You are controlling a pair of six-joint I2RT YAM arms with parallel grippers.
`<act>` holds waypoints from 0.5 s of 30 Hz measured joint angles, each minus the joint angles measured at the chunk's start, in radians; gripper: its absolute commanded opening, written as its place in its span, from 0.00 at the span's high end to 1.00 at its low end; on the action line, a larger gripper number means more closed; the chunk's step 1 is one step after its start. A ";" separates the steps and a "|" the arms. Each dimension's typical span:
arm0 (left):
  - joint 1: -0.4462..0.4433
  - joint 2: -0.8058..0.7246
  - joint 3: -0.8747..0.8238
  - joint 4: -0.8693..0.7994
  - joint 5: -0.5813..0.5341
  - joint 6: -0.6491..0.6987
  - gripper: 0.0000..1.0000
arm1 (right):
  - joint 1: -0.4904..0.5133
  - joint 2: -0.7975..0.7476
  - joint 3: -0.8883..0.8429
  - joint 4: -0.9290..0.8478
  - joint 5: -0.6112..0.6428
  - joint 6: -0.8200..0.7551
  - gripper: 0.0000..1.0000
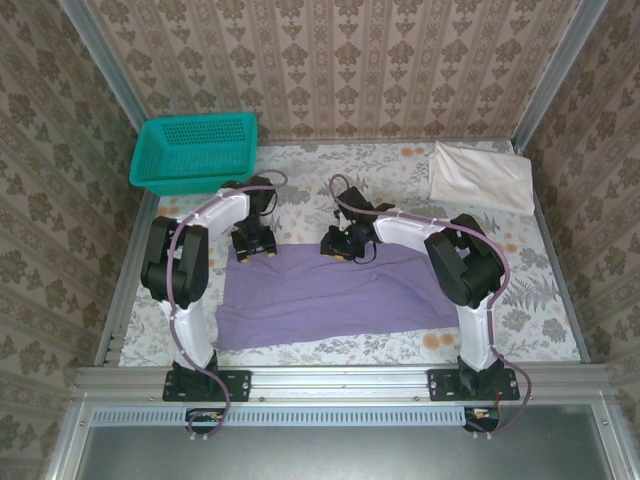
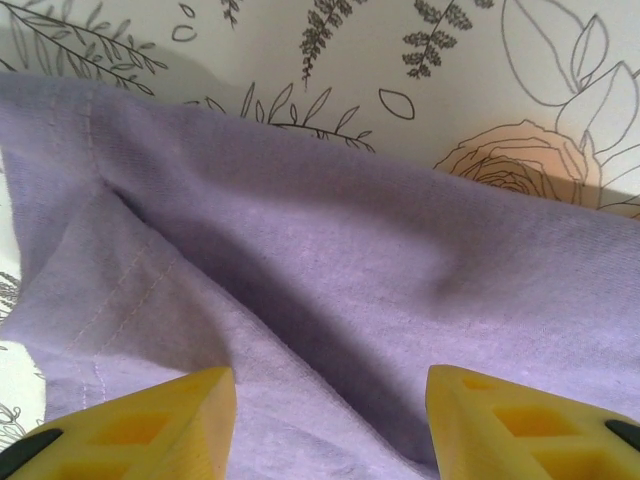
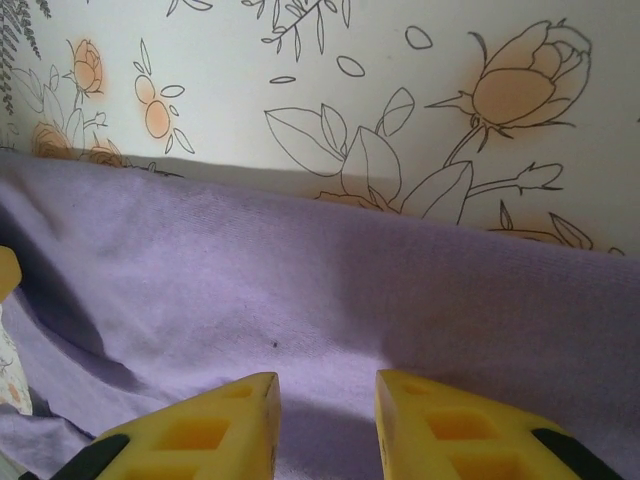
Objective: Fold and stack the t-shirts
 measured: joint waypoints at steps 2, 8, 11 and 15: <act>-0.003 0.001 -0.004 0.000 -0.004 0.000 0.49 | 0.000 0.000 0.000 0.000 0.000 0.000 0.68; -0.005 0.001 -0.040 -0.006 -0.020 0.000 0.54 | 0.000 0.000 0.000 0.000 0.002 0.000 0.68; -0.005 -0.005 -0.072 -0.006 -0.027 0.000 0.58 | 0.000 0.002 0.000 0.000 0.002 0.000 0.69; -0.005 -0.050 -0.130 -0.002 -0.038 -0.001 0.59 | 0.000 0.004 0.000 0.000 0.003 0.000 0.69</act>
